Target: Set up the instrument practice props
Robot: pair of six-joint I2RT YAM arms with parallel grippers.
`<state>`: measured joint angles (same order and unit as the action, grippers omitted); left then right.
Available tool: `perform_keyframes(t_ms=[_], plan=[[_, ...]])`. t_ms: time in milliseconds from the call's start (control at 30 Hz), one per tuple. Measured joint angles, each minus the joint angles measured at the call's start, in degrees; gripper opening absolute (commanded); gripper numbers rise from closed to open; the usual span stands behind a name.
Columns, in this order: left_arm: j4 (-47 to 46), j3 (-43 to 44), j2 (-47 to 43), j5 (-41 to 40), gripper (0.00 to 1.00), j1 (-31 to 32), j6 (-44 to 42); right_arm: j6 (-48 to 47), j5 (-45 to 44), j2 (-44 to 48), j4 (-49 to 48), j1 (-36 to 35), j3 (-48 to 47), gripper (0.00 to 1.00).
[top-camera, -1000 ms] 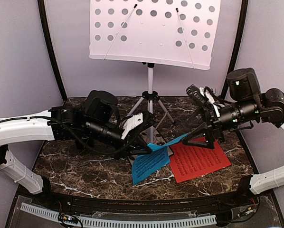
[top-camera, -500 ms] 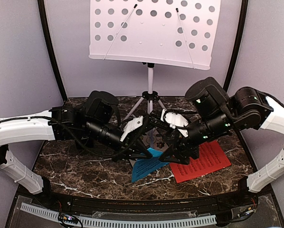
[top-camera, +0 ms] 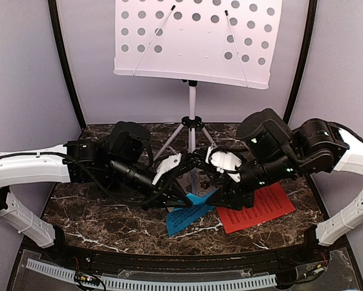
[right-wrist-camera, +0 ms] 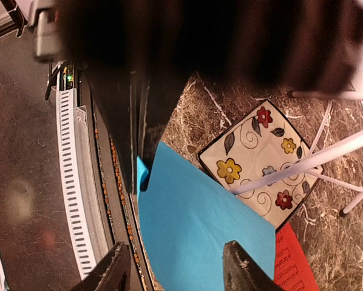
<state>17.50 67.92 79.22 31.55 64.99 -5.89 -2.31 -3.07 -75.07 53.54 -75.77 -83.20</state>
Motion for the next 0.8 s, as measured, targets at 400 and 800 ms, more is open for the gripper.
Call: perform_keyframes(t_ms=[400,800], plan=[[-4.22,-0.57,-1.68,2.05,0.00,-0.42,0.07,-0.17,0.57,8.11,-3.69,-0.55,6.38,0.51],[-6.82,-1.01,-2.01,2.43,0.49,-1.49,1.07,-2.36,-1.73,4.02,-3.04,-3.39,6.01,0.00]])
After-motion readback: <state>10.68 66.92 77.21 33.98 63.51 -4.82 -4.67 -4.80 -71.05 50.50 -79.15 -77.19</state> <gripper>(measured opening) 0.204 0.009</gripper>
